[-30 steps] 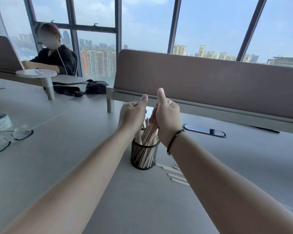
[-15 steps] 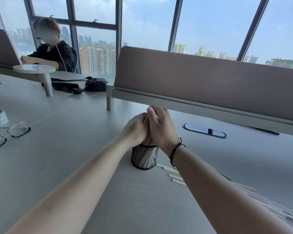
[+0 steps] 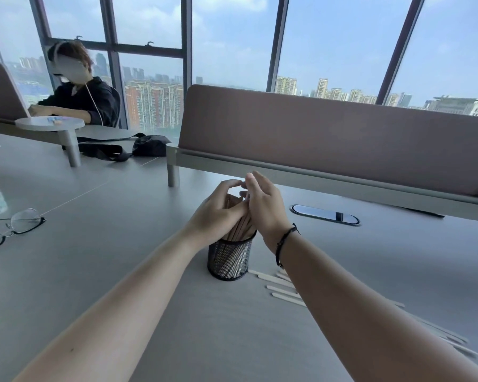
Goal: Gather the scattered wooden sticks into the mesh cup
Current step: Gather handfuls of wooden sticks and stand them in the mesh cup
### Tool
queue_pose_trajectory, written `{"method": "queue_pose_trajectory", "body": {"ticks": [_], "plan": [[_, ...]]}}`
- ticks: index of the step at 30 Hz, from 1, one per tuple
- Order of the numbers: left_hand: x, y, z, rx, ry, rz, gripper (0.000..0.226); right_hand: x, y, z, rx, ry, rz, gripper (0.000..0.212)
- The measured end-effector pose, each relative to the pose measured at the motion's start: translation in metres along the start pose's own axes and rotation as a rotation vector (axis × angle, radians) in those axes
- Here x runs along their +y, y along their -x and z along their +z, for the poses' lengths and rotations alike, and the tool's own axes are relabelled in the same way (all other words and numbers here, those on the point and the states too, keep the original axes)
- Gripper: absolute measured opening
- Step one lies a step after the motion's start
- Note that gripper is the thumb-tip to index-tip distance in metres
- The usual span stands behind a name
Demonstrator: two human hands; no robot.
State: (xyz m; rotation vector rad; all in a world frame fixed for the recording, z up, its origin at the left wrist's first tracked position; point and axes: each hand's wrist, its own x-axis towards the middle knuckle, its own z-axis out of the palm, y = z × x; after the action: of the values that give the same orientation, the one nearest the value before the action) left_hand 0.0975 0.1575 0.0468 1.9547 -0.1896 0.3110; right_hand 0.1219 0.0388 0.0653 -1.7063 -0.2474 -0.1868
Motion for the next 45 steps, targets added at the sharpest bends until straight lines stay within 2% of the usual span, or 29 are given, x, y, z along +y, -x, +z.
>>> {"method": "queue_pose_trajectory", "body": {"ticks": [2, 6, 9, 11, 13, 15, 17, 20, 22, 24, 26, 28, 31, 33, 37, 45], "plan": [[0.000, 0.000, -0.005, -0.024, -0.013, 0.007, 0.067, 0.000, 0.003, -0.002, -0.045, 0.061, -0.022, 0.046], [-0.001, 0.005, -0.010, -0.130, -0.152, -0.004, 0.104, 0.003, 0.012, -0.008, -0.120, 0.341, -0.149, 0.060], [0.001, 0.007, -0.005, -0.133, -0.255, -0.009, 0.118, -0.001, 0.018, -0.013, -0.235, 0.385, -0.190, 0.052], [0.002, 0.005, -0.002, -0.087, -0.266, -0.014, 0.113, -0.004, 0.021, -0.018, -0.280, 0.287, -0.181, 0.043], [0.003, 0.002, 0.001, -0.036, -0.285, -0.021, 0.103, -0.001, 0.022, -0.026, -0.255, 0.087, -0.147, 0.024], [0.002, -0.001, 0.003, -0.008, -0.318, -0.041, 0.096, 0.006, 0.022, -0.038, -0.191, -0.060, -0.091, 0.036], [-0.001, 0.000, 0.005, 0.010, -0.344, -0.066, 0.087, 0.014, 0.026, -0.054, -0.139, -0.065, -0.055, 0.045], [0.007, 0.007, 0.010, 0.085, -0.449, -0.008, 0.080, 0.037, 0.036, -0.089, -0.081, 0.158, -0.054, 0.030], [0.018, 0.014, 0.017, 0.201, -0.607, 0.199, 0.075, 0.055, 0.045, -0.116, -0.064, 0.371, -0.019, 0.025], [0.034, 0.025, 0.032, 0.258, -0.687, 0.460, 0.065, 0.070, 0.055, -0.144, -0.072, 0.622, 0.028, 0.029], [0.045, 0.038, 0.052, 0.170, -0.701, 0.645, 0.055, 0.081, 0.068, -0.171, -0.083, 0.811, 0.082, 0.035], [0.046, 0.049, 0.077, -0.078, -0.721, 0.672, 0.059, 0.089, 0.085, -0.196, -0.075, 0.920, 0.107, 0.044], [0.034, 0.060, 0.110, -0.490, -0.871, 0.424, 0.094, 0.091, 0.111, -0.228, -0.060, 1.048, 0.099, 0.061], [0.018, 0.062, 0.124, -0.650, -0.955, 0.234, 0.116, 0.087, 0.129, -0.245, -0.070, 1.113, 0.104, 0.066], [-0.004, 0.057, 0.138, -0.639, -0.909, 0.156, 0.130, 0.085, 0.156, -0.271, -0.093, 1.142, 0.144, 0.079], [0.012, 0.060, 0.177, -0.610, -0.776, 0.158, 0.130, 0.086, 0.159, -0.263, -0.231, 1.071, 0.127, 0.098]]}}
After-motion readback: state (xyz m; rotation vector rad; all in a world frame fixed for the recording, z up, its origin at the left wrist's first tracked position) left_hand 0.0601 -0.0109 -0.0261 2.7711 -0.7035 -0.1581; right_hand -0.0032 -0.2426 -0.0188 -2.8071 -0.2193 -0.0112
